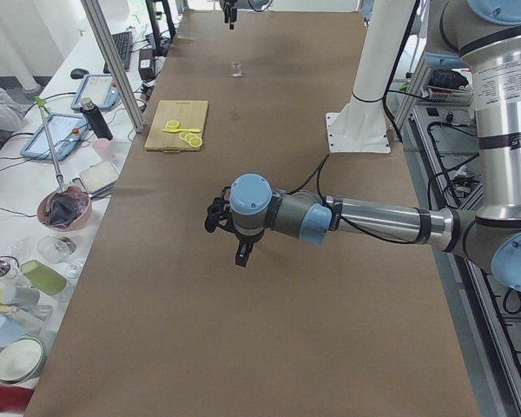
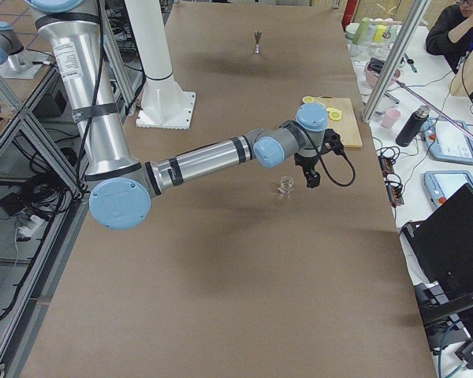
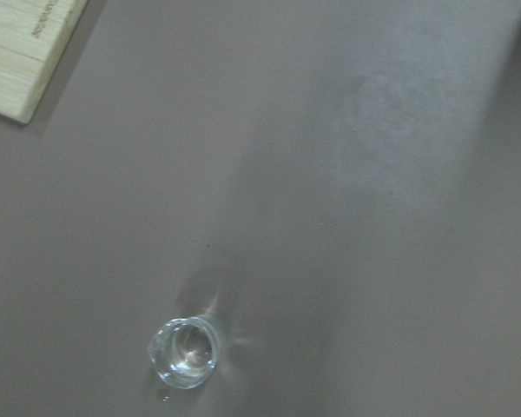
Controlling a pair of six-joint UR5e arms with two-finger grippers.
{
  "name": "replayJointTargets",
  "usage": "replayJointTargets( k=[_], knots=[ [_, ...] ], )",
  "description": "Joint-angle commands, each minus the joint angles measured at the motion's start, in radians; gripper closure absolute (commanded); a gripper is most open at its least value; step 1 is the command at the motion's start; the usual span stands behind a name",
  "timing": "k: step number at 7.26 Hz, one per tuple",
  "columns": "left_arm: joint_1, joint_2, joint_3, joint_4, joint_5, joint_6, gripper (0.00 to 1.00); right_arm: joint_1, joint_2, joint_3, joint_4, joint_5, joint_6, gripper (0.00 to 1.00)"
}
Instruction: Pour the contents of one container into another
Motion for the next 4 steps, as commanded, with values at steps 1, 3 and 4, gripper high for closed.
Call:
replayJointTargets(
  k=[1, 3, 4],
  knots=[
    [0.054, 0.019, -0.078, -0.005, -0.007, -0.028, 0.01, 0.028, -0.005, -0.011, 0.069, 0.107, -0.004, 0.0],
    [0.05, 0.067, -0.116, -0.041, 0.059, -0.094, 0.01, 0.034, -0.021, 0.008, 0.074, 0.147, -0.111, 0.0],
    [0.05, 0.068, -0.14, -0.146, 0.103, -0.142, 0.01, 0.032, -0.025, 0.005, 0.072, 0.147, -0.224, 0.0]
  ],
)
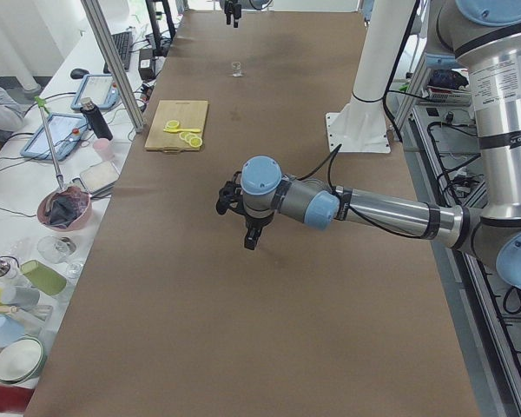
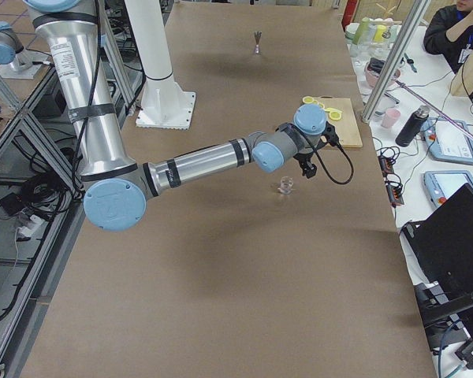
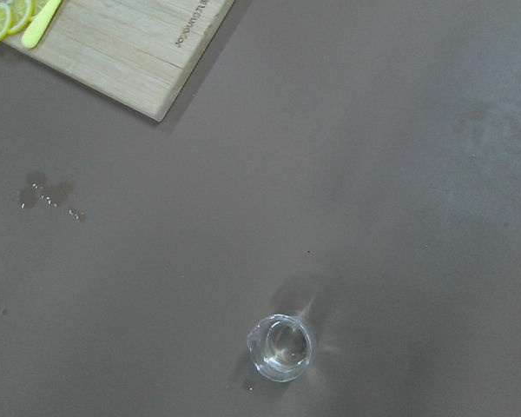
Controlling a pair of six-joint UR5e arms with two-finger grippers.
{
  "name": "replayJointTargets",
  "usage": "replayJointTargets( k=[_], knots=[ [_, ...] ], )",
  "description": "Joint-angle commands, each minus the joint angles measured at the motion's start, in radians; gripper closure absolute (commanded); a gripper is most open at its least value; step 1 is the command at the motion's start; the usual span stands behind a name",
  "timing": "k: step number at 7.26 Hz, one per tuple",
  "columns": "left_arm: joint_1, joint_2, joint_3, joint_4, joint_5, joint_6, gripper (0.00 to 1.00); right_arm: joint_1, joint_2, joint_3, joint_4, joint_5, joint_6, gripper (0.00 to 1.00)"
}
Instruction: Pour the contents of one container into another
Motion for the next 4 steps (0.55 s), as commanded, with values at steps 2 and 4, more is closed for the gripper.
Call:
replayJointTargets(
  k=[2, 4],
  knots=[
    [0.004, 0.098, 0.0, -0.45, 0.267, -0.06, 0.01, -0.014, -0.042, -0.004, 0.049, 0.009, -0.197, 0.0],
    [-0.002, 0.147, 0.014, -0.664, 0.311, -0.082, 0.01, -0.077, -0.042, -0.044, 0.063, -0.004, -0.203, 0.0]
  ],
)
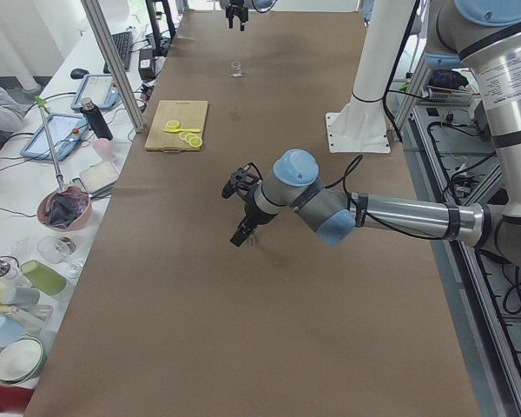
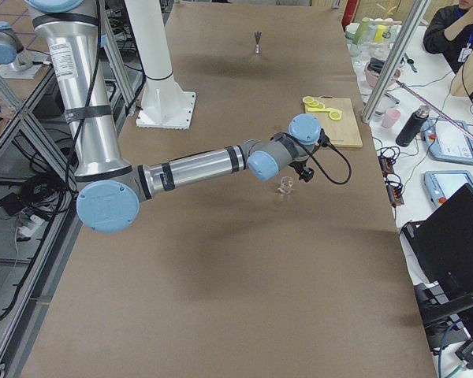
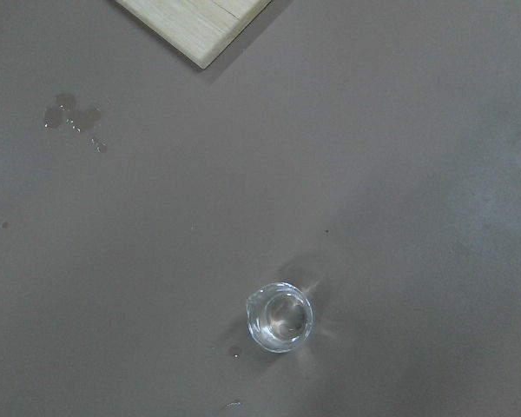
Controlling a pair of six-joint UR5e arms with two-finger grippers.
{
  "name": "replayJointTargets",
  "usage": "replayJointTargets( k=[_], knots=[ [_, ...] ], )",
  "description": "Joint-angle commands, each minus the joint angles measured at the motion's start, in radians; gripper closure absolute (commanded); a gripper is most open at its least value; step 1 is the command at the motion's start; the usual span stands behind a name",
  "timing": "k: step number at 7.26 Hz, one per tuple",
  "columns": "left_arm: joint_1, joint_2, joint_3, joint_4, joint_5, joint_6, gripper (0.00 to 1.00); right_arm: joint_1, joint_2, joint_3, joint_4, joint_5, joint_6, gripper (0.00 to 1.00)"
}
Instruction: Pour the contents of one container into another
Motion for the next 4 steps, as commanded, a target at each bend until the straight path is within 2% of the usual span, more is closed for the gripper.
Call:
replayJointTargets(
  k=[1, 2, 3, 4],
  knots=[
    [-0.001, 0.105, 0.039, -0.294, 0.078, -0.012, 0.01, -0.049, -0.033, -0.054, 0.105, -0.015, -0.053, 0.0],
    [0.0, 0.116, 0.097, -0.463, 0.151, -0.012, 0.01, -0.049, -0.053, -0.113, 0.267, -0.011, -0.043, 0.0],
    [0.02, 0.113, 0.173, -0.596, 0.214, -0.012, 0.01, -0.049, -0.056, -0.165, 0.367, -0.005, -0.038, 0.0],
    [0.063, 0.114, 0.236, -0.75, 0.227, -0.015, 0.01, -0.049, -0.067, -0.211, 0.479, 0.014, -0.032, 0.0]
  ],
)
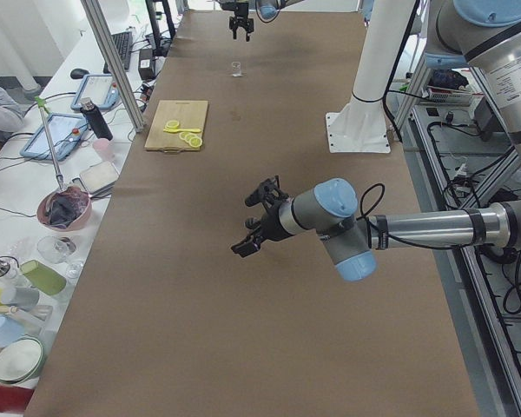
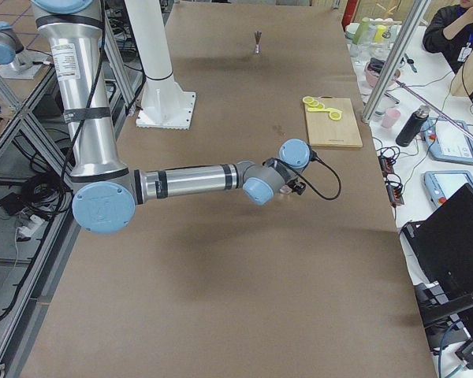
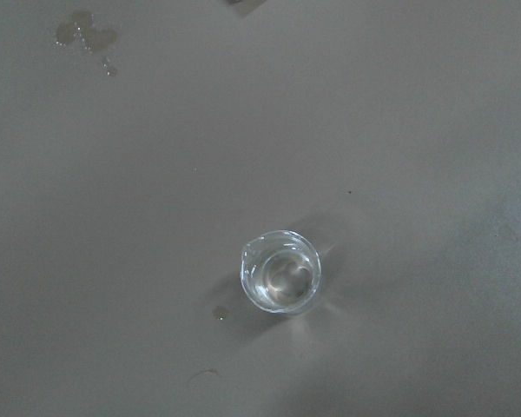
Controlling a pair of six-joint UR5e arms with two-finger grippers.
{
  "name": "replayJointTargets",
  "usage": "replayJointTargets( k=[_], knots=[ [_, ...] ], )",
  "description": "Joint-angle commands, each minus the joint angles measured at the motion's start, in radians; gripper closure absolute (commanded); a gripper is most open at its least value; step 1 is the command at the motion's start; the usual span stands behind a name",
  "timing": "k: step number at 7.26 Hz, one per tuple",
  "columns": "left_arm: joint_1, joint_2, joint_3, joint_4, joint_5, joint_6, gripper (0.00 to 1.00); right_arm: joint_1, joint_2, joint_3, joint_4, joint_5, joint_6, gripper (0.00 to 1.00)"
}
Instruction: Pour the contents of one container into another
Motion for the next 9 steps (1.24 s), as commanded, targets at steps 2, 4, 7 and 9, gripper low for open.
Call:
replayJointTargets(
  k=[2, 4, 7, 9],
  knots=[
    [0.134, 0.011, 0.22, -0.445, 0.132, -0.062, 0.01, -0.001, -0.019, -0.136, 0.365, 0.014, 0.003, 0.0],
    [0.344, 0.011, 0.284, -0.582, 0.39, -0.305, 0.01, -0.053, -0.005, -0.172, 0.523, -0.005, -0.003, 0.0],
    [0.446, 0.009, 0.287, -0.586, 0.539, -0.328, 0.0, -0.136, -0.011, -0.223, 0.715, -0.132, 0.0, 0.0],
    [0.454, 0.004, 0.285, -0.577, 0.539, -0.329, 0.0, -0.147, 0.004, -0.307, 0.811, -0.136, -0.009, 0.0]
  ],
)
